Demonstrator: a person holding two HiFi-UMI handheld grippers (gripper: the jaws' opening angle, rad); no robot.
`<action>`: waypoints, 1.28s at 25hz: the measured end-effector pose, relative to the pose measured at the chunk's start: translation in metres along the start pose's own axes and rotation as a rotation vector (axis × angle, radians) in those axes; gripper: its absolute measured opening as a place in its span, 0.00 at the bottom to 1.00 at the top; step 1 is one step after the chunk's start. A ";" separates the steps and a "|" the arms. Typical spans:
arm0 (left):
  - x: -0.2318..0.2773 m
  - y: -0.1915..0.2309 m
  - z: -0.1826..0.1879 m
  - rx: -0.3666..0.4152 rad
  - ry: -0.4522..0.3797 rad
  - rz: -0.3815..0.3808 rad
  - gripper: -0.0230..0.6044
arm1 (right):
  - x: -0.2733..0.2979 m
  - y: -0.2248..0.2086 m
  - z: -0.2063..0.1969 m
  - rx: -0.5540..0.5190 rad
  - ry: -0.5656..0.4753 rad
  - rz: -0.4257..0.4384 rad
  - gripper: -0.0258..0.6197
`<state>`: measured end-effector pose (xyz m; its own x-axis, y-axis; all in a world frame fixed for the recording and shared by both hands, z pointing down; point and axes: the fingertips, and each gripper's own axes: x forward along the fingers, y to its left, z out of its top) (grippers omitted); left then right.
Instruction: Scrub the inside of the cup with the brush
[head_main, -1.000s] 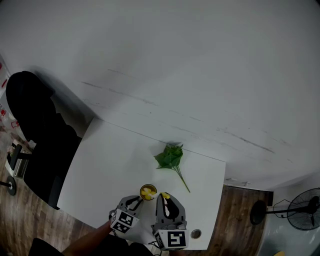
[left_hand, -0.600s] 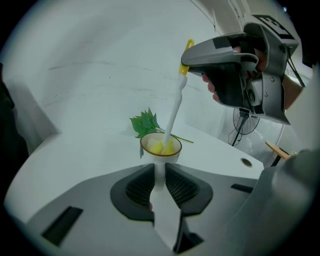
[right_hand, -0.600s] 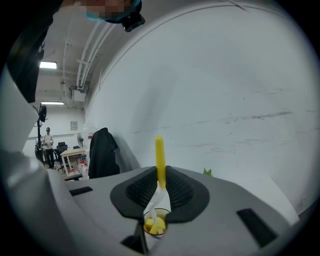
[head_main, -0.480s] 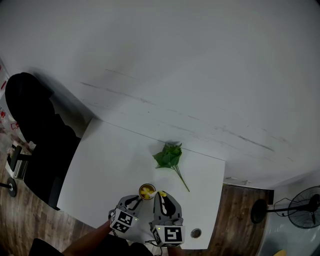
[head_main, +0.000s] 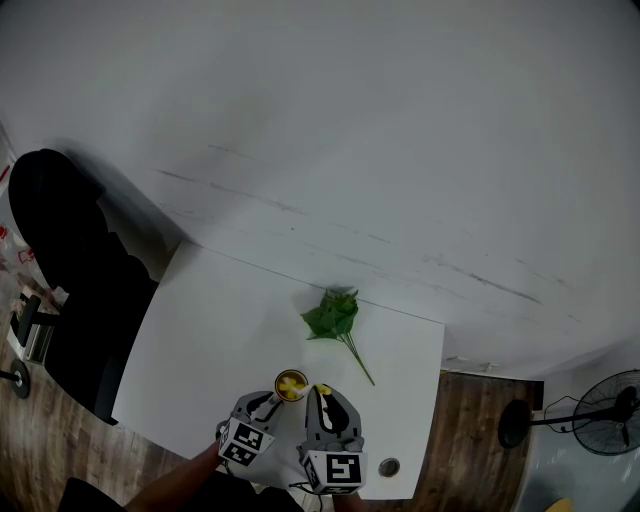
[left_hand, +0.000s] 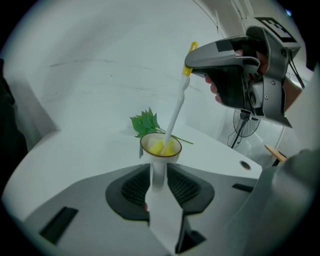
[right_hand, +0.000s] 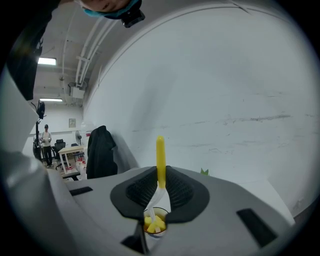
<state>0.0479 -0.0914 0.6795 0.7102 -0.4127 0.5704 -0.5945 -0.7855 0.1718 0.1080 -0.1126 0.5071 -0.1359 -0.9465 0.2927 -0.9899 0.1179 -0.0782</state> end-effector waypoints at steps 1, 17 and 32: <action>0.000 -0.001 0.003 -0.003 -0.007 -0.012 0.26 | -0.001 0.000 0.000 0.004 0.005 -0.004 0.14; -0.048 0.006 0.045 0.079 -0.131 0.063 0.42 | -0.029 -0.002 0.028 -0.031 -0.116 -0.055 0.14; -0.141 0.005 0.082 0.040 -0.279 0.121 0.33 | -0.119 0.014 0.083 -0.082 -0.282 -0.140 0.14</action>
<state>-0.0236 -0.0748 0.5339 0.7148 -0.6103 0.3416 -0.6694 -0.7384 0.0814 0.1140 -0.0231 0.3920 0.0064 -0.9998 0.0190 -0.9997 -0.0060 0.0240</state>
